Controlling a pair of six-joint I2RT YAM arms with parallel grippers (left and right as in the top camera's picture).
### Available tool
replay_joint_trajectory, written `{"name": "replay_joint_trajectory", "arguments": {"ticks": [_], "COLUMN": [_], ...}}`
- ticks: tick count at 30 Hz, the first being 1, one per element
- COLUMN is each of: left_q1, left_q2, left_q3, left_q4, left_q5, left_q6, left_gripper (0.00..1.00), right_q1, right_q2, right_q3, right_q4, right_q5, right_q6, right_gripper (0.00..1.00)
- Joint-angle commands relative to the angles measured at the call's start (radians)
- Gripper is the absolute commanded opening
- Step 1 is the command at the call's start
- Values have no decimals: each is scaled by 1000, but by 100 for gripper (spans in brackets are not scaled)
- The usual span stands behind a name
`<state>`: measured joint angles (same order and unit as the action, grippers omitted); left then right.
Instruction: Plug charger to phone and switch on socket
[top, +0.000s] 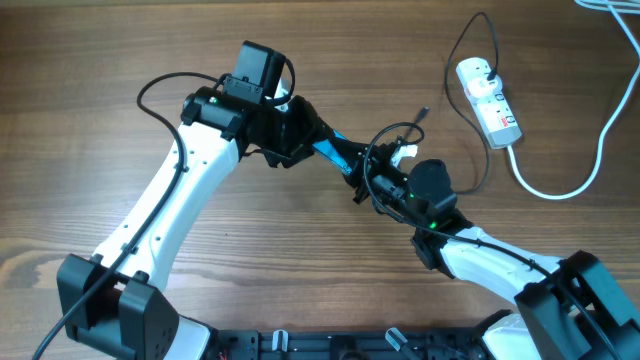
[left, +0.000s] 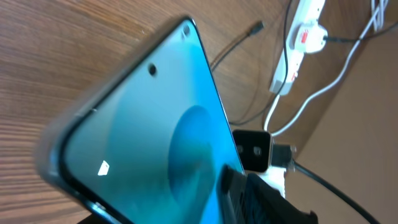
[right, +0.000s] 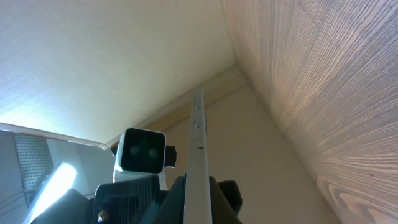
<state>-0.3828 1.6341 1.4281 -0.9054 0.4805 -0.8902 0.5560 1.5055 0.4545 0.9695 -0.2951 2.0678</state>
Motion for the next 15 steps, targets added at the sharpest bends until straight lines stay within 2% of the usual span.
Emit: {"name": "replay_joint_trajectory", "arguments": {"ticks": [1, 8, 10, 11, 15], "left_q1": [-3, -6, -10, -13, -14], "left_q2": [-12, 1, 8, 12, 16], "left_q3": [-2, -3, -3, -3, -3], "left_q4": [12, 41, 50, 53, 65], "left_q5": [-92, -131, -130, -130, -125], "left_q6": [-42, -121, -134, -153, -206], "left_gripper": [48, 46, 40, 32, 30], "right_q1": [4, 4, 4, 4, 4], "right_q2": [-6, -6, -6, -6, -6], "right_q3": [25, 25, 25, 25, 25], "right_q4": [18, 45, 47, 46, 30], "right_q5": [-39, -93, -91, -87, -68], "right_q6": [4, 4, 5, 4, 4], "right_gripper": [4, 4, 4, 4, 4]}}
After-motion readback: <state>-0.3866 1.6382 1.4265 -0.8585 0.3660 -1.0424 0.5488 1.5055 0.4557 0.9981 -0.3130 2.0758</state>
